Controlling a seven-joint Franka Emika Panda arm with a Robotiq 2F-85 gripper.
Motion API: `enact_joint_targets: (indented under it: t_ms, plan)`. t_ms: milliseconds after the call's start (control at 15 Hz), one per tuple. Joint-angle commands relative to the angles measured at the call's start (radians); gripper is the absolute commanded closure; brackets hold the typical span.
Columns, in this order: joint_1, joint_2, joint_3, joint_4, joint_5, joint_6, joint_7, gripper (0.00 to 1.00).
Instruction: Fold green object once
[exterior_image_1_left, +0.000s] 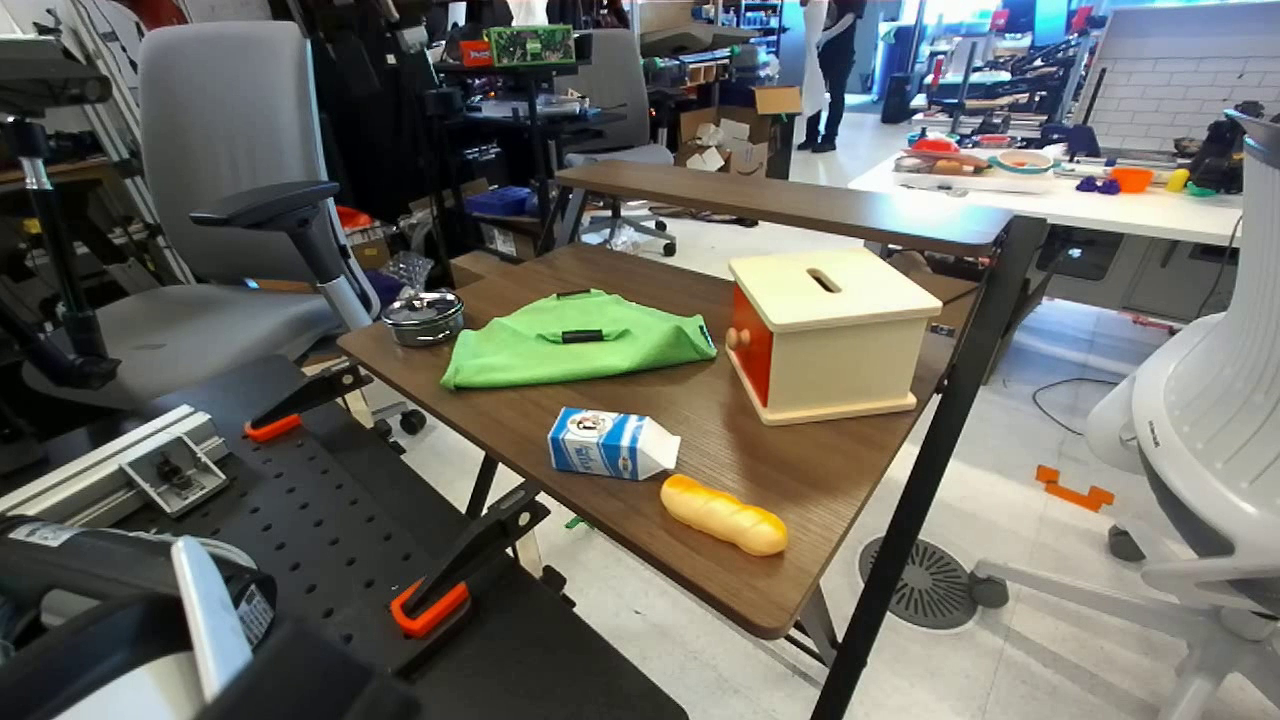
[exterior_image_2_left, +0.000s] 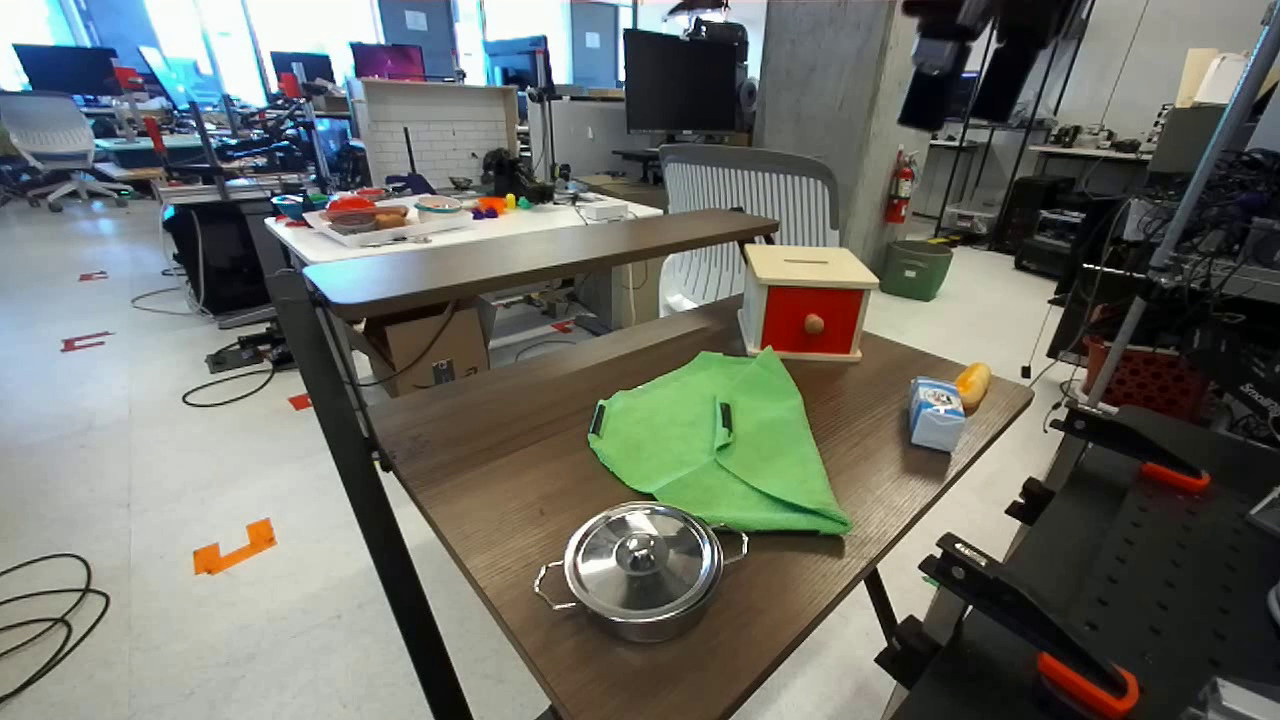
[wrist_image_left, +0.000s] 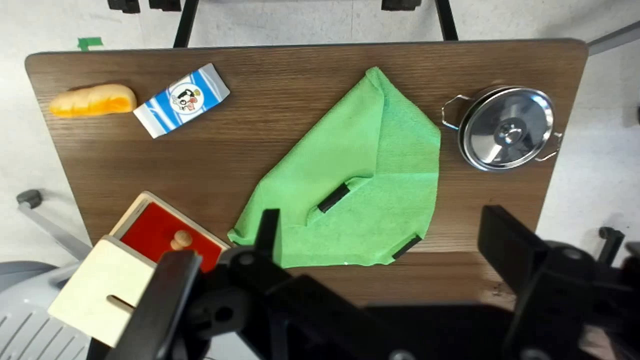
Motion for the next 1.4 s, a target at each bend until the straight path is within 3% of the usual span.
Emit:
enact_joint_targets:
  t_ms: [0,133,533,1067,1333]
  plan:
    - [-0.059,0.215,0.047,0.151,-0.111,0.012,0.239,0.0]
    - [-0.047,0.315,0.04,0.23,-0.174,-0.009,0.376,0.0]
    - [0.065,0.606,-0.029,0.482,-0.14,-0.043,0.558,0.0]
    - [0.204,0.919,-0.117,0.819,-0.099,-0.112,0.653,0.0]
    - [0.236,1.038,-0.144,0.946,-0.084,-0.149,0.664,0.0]
